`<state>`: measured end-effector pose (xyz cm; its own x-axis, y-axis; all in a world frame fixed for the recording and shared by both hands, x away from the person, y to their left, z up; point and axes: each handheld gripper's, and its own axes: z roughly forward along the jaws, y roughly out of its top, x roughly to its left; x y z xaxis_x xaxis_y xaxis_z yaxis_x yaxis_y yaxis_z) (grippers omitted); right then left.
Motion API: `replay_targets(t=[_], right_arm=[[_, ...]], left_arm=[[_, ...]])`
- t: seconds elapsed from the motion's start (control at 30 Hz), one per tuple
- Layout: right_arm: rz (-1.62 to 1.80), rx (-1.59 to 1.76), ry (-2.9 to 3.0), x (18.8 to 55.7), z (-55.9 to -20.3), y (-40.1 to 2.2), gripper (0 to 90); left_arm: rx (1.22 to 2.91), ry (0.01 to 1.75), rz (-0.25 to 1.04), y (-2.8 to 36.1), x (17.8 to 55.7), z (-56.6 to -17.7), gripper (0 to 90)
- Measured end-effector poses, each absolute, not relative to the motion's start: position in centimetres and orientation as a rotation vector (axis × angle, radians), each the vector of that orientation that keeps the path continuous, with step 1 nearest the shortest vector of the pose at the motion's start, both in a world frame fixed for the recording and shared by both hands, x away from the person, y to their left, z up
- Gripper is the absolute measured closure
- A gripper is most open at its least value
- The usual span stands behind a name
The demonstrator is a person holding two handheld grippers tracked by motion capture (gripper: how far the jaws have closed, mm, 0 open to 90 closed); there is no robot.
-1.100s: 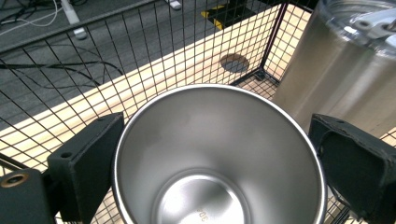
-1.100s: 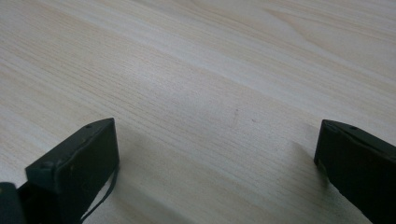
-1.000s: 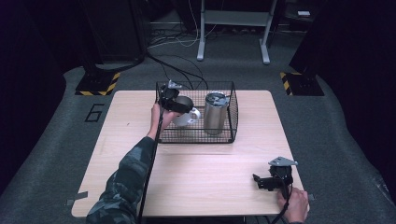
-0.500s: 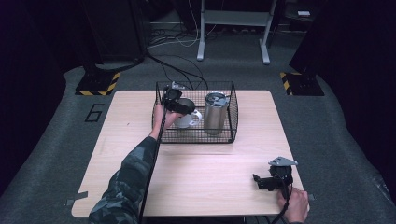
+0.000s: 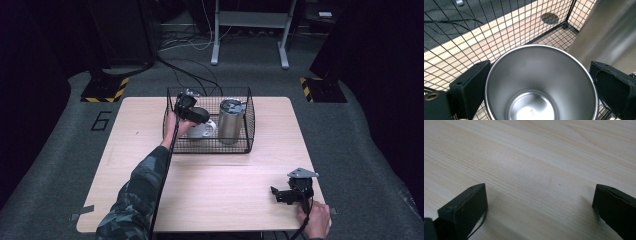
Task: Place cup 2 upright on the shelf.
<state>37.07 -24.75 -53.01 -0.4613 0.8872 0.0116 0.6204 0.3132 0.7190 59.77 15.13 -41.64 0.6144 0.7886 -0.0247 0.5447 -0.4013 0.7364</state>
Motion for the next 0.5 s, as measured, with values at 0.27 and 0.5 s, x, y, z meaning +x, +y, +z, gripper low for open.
replay_targets(t=[0.27,0.5], right_arm=[[0.942,1.342,2.199,37.07,-53.01,-24.75,0.0],[0.942,1.342,2.199,37.07,-53.01,-24.75,0.0]], left_arm=[[2.135,1.045,0.411,15.06,59.97,-41.93,6.3],[2.146,1.049,0.402,15.02,60.04,-42.06,6.3]])
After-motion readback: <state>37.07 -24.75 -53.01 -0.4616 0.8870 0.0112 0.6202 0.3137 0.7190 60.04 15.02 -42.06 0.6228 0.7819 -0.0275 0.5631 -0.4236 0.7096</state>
